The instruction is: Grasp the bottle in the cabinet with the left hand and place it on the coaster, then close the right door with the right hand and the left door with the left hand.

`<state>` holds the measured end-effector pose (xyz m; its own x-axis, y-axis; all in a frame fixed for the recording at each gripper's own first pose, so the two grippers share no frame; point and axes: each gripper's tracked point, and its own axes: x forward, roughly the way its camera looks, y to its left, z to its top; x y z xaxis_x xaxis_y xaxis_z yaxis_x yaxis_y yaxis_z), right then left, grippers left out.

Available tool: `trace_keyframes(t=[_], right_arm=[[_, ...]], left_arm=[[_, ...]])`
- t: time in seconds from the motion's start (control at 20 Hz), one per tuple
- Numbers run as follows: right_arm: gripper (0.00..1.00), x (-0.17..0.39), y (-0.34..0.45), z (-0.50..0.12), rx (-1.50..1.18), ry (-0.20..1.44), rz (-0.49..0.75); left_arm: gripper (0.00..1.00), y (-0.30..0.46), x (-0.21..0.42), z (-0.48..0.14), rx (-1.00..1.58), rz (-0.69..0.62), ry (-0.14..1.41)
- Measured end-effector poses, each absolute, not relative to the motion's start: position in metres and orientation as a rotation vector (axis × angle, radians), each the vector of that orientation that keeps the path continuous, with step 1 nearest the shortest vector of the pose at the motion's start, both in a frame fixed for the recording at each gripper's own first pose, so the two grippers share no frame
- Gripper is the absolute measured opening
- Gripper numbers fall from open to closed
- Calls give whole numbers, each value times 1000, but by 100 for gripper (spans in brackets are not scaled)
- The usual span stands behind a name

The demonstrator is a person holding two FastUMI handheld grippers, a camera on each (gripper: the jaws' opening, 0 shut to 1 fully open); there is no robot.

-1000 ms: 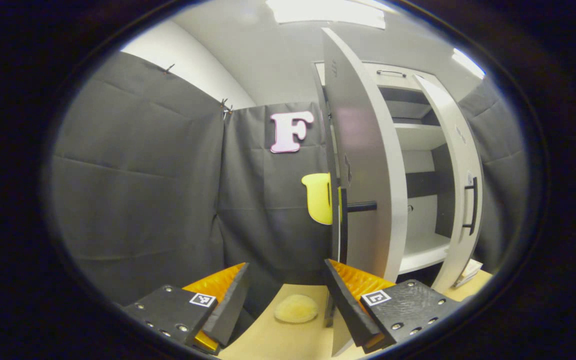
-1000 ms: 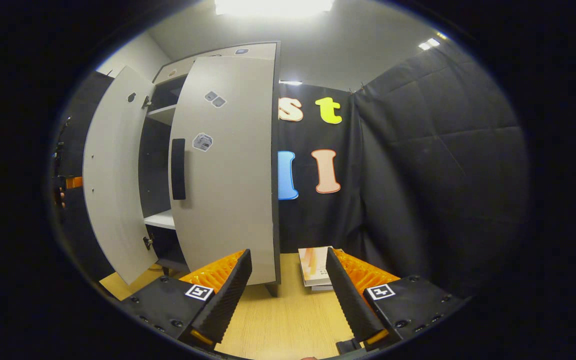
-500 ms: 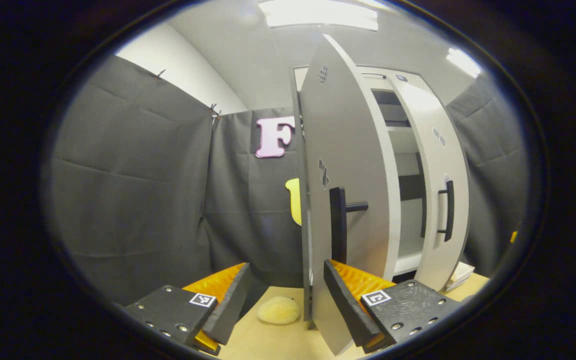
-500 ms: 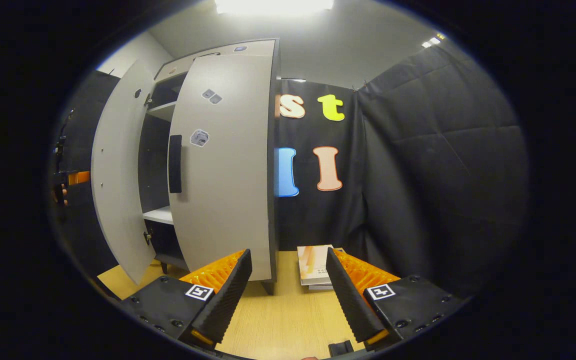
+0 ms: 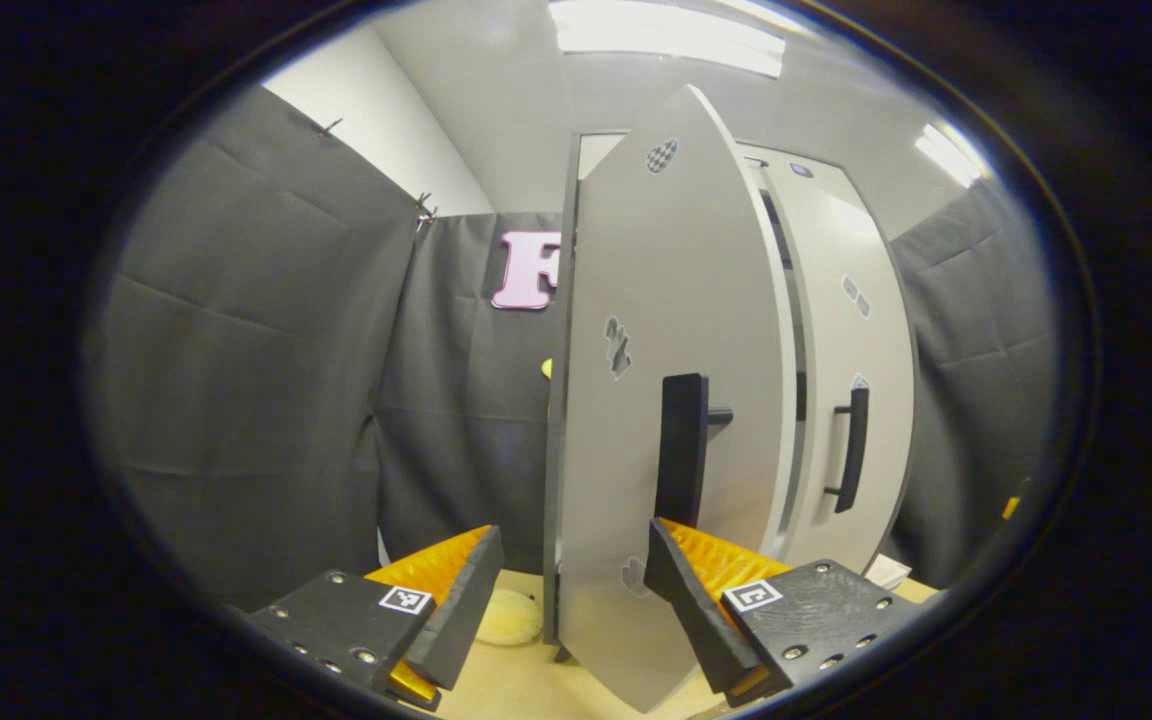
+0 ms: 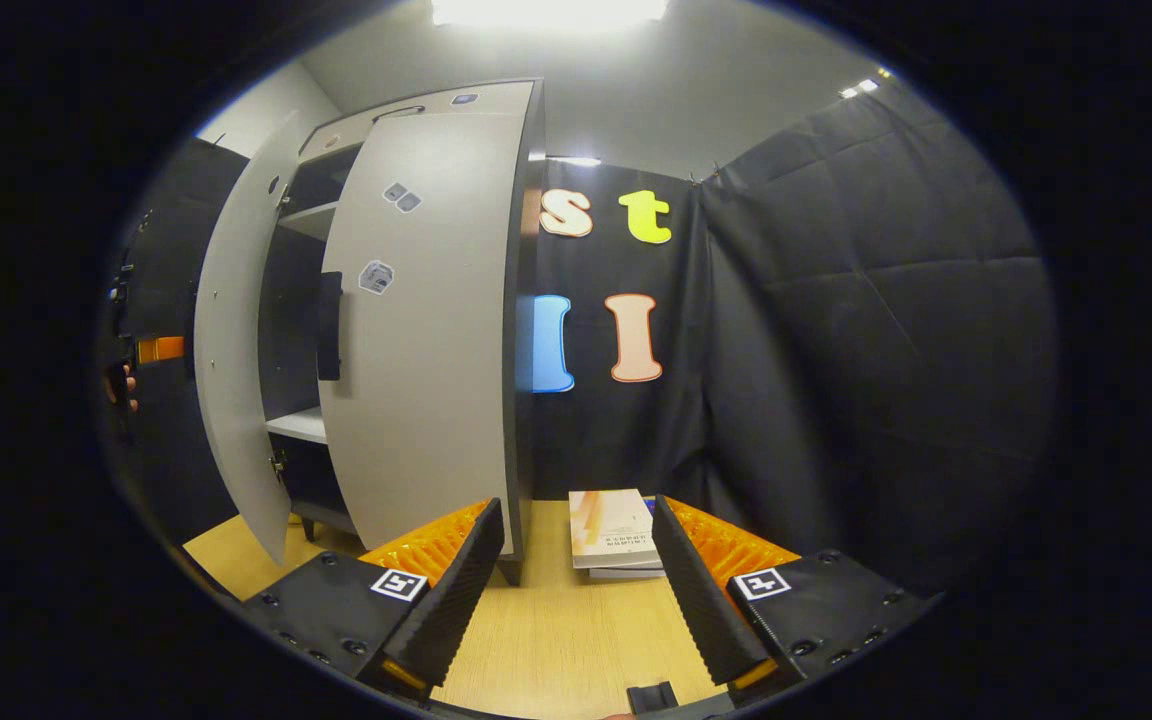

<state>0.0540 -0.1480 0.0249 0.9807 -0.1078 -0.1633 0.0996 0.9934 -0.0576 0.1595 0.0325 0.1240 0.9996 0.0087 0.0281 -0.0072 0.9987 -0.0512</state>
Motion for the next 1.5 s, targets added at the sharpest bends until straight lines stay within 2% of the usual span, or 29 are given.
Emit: trace_keyframes(t=[0.45,0.75,1.1,1.25,1.3,1.5], right_arm=[[95,31,-165,21,-46,186,-155],[95,24,-166,19,-45,191,-142],[95,36,-137,40,-26,139,-22],[92,32,-121,50,-24,109,2],[95,30,-113,53,-17,97,11],[95,20,-95,65,-7,66,11]], left_arm=[[92,-34,196,119,-50,-81,-30],[92,-44,200,120,-21,-73,-46],[92,-11,150,121,-20,-1,-54],[91,5,124,119,4,6,-46],[91,9,114,119,11,3,-44],[91,25,84,116,46,-6,-45]])
